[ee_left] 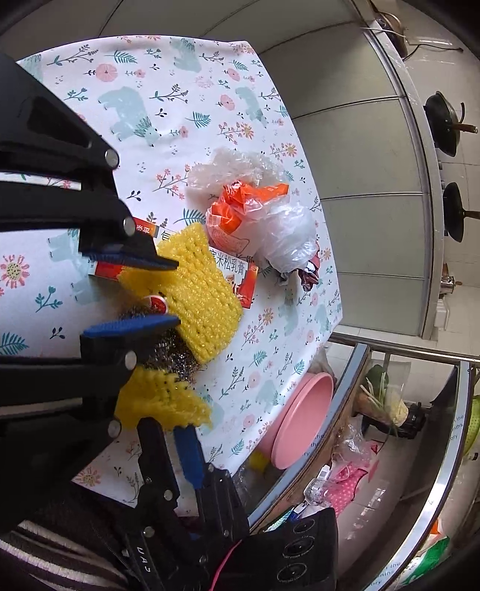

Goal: Collect trash
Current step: 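Grasp a yellow mesh foam sleeve with the left tool while the right tool grasps another, then carry both yellow mesh sleeves over the pink bucket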

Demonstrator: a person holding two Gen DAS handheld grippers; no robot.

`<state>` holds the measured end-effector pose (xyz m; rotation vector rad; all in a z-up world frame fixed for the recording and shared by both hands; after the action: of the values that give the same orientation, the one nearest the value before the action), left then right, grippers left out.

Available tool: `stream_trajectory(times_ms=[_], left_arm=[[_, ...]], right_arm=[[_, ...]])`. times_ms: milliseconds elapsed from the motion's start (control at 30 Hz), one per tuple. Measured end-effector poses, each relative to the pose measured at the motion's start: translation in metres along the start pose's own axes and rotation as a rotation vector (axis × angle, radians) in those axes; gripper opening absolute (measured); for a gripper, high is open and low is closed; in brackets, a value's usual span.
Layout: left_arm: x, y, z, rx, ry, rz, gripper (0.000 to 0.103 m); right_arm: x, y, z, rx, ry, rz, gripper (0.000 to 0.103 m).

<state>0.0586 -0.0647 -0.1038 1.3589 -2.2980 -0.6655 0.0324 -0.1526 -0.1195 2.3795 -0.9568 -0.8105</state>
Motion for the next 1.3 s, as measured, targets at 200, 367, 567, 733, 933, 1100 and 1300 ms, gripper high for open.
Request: stream_trajectory(times_ms=[200, 367, 567, 733, 933, 1100, 1300], left_arm=[[-0.018, 0.010, -0.011, 0.039, 0.103, -0.040, 0.008], [-0.031, 0.034, -0.025, 0.100, 0.168, -0.057, 0.008], [-0.037, 0.047, -0.030, 0.133, 0.209, -0.086, 0.007], [-0.029, 0.053, -0.040, 0.161, 0.210, -0.076, 0.007], [-0.013, 0.052, -0.055, 0.190, 0.213, -0.049, 0.007], [0.004, 0.046, -0.067, 0.208, 0.258, 0.018, 0.007], [0.021, 0.029, -0.085, 0.194, 0.274, 0.060, 0.007]], right_arm=[[0.007, 0.018, -0.009, 0.073, -0.040, -0.006, 0.010], [0.015, 0.032, -0.020, 0.132, -0.084, -0.014, 0.009], [0.023, 0.057, -0.038, 0.224, -0.129, -0.025, 0.009], [0.038, 0.073, -0.045, 0.272, -0.134, 0.048, 0.009], [0.059, 0.073, -0.038, 0.268, -0.184, 0.115, 0.009], [0.068, 0.075, -0.037, 0.276, -0.189, 0.156, 0.009], [0.086, 0.080, -0.035, 0.297, -0.237, 0.199, 0.009]])
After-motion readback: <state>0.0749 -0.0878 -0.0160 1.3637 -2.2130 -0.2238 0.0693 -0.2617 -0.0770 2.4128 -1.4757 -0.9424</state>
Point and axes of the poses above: each gripper's, at about its wrist camera, not at the fingertips, and y roughly against the way its jaws point, x to its right, z to its underside, the point moved 8 cm from there along -y, roughly the way its jaws point, and after that the axes turned 11 degrees about x, right-handed, at the moved point
